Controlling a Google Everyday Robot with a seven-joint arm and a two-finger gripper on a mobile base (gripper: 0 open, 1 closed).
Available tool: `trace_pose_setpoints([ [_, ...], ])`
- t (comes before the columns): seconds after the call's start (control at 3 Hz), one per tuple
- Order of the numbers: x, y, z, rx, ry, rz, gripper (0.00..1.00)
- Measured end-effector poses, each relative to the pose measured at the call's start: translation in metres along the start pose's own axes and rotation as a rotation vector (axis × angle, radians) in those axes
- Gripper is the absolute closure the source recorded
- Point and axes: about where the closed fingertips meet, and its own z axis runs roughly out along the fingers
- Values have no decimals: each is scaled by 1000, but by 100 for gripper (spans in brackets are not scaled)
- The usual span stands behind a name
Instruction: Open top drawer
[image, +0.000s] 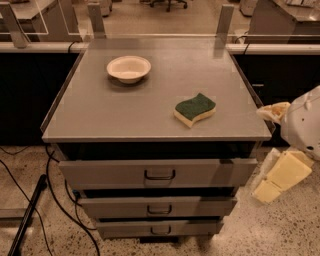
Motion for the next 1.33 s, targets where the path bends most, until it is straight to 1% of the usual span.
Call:
trace_pose_setpoints([
  [0.33,8,8,12,1,30,-13,0],
  [0.67,51,34,62,-2,11,-39,0],
  [1.0,51,34,63,-1,11,-39,0],
  [1.33,69,23,92,19,-1,-40,0],
])
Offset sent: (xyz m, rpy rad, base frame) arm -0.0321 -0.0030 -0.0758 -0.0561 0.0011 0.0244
